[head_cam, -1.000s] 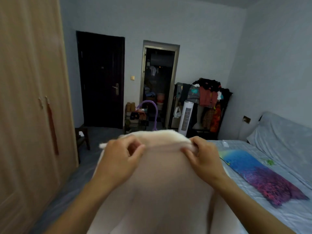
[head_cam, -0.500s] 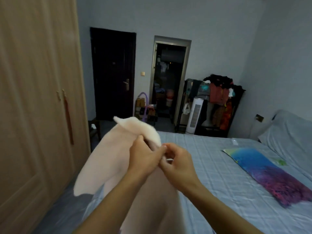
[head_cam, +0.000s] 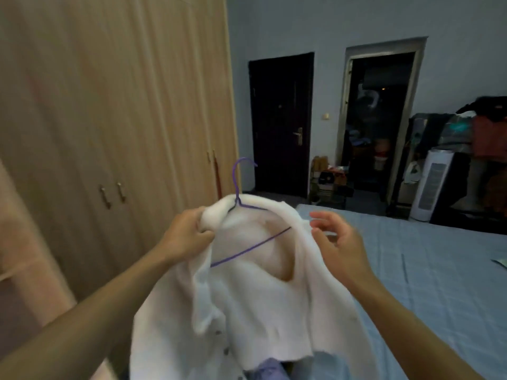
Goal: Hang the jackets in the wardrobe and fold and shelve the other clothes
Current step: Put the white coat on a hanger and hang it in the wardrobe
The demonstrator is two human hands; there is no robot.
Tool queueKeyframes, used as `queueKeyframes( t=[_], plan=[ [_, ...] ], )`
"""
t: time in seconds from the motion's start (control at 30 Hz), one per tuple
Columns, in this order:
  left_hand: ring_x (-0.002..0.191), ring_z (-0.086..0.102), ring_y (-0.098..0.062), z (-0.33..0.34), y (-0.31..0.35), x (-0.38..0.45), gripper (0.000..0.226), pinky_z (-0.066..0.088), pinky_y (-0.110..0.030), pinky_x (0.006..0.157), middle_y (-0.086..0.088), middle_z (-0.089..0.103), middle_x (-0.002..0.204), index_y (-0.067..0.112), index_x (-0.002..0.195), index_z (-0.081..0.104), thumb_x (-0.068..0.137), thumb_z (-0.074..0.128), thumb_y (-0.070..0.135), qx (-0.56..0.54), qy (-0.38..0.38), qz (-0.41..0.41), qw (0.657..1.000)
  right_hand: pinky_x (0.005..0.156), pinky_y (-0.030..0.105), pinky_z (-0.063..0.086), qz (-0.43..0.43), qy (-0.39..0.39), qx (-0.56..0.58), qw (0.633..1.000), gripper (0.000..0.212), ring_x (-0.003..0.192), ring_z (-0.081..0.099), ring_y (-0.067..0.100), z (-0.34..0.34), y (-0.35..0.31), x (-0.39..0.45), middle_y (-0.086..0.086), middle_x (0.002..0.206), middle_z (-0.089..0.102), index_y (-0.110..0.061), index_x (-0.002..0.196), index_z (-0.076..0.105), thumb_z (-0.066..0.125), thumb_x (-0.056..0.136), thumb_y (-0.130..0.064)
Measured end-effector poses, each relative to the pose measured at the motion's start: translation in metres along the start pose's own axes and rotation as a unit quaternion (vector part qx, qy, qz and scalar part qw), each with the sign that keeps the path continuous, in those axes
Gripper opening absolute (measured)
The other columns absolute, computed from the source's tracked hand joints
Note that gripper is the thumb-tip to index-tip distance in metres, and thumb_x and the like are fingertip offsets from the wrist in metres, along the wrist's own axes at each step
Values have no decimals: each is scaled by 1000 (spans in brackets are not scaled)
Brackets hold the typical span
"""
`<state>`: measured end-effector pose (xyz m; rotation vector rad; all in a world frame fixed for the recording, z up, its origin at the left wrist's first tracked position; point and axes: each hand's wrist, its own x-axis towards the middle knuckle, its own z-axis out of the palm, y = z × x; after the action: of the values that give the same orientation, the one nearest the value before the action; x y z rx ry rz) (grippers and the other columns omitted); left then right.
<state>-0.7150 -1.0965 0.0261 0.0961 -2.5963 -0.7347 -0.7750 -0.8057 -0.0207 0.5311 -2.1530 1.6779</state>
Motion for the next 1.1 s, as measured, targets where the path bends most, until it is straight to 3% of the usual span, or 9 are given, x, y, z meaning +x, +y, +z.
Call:
queueKeyframes(
  t=[0.2,0.33,0.4,0.53,0.6,0.73,0.8,0.9,1.1],
  plan=[
    [68,62,-20,-56,-8,-64,37,42,-28,61,1,66,73,16,93,71,62,52,19,92,118,62,987,99,11,26,-82,-140,-152,975,57,121,46,11,38,15,6,3,136,50,-21,140,51,51,91,7],
    [65,60,-19,-101,-31,-111,36,45,-30,57,1,66,73,15,95,70,65,52,17,120,145,52,981,106,26,42,-67,-300,-78,949,45,112,57,-5,73,10,-9,-5,126,64,-32,123,60,58,93,2],
    [65,58,-17,-125,-48,-135,36,42,-26,57,2,66,75,19,97,70,66,53,17,133,152,30,979,99,34,51,-18,-398,-20,917,36,107,65,3,89,-4,-20,-9,113,71,-35,114,64,57,96,-4],
    [69,60,-19,-176,-88,-186,32,45,-26,60,2,65,77,28,94,65,65,54,18,130,180,-19,975,98,33,51,6,-518,69,852,51,116,63,10,130,-40,-49,-7,123,68,-29,133,55,65,90,-3],
    [72,62,-20,-200,-109,-213,36,48,-33,65,0,68,79,20,96,69,63,55,18,123,211,-41,969,97,29,51,-46,-501,57,863,54,114,63,7,161,-63,-67,-11,120,68,-31,131,56,70,86,-5],
    [70,61,-18,-248,-152,-270,40,44,-25,62,-1,69,77,13,94,71,61,54,29,138,234,-77,959,88,23,53,-195,-326,-2,925,46,96,63,-11,235,-113,-103,-11,105,72,-17,113,72,67,77,11],
    [67,58,-11,-270,-171,-303,41,44,-22,61,3,67,74,16,90,71,60,52,35,120,230,-79,963,83,16,52,-249,-276,-10,928,45,91,61,-15,267,-135,-120,-7,98,71,-10,106,74,67,72,18],
    [68,60,-17,-297,-198,-350,34,48,-36,61,1,66,73,18,87,70,65,53,37,101,218,-82,967,78,5,45,-306,-255,-33,916,43,85,62,-2,305,-170,-143,-7,91,67,-8,103,75,71,69,18],
    [69,61,-14,-330,-230,-411,24,42,-17,61,6,69,76,23,96,73,73,67,21,119,237,-76,961,73,27,51,-376,-246,-46,892,47,81,65,15,359,-227,-184,4,88,69,-9,98,76,65,64,21]
  ],
)
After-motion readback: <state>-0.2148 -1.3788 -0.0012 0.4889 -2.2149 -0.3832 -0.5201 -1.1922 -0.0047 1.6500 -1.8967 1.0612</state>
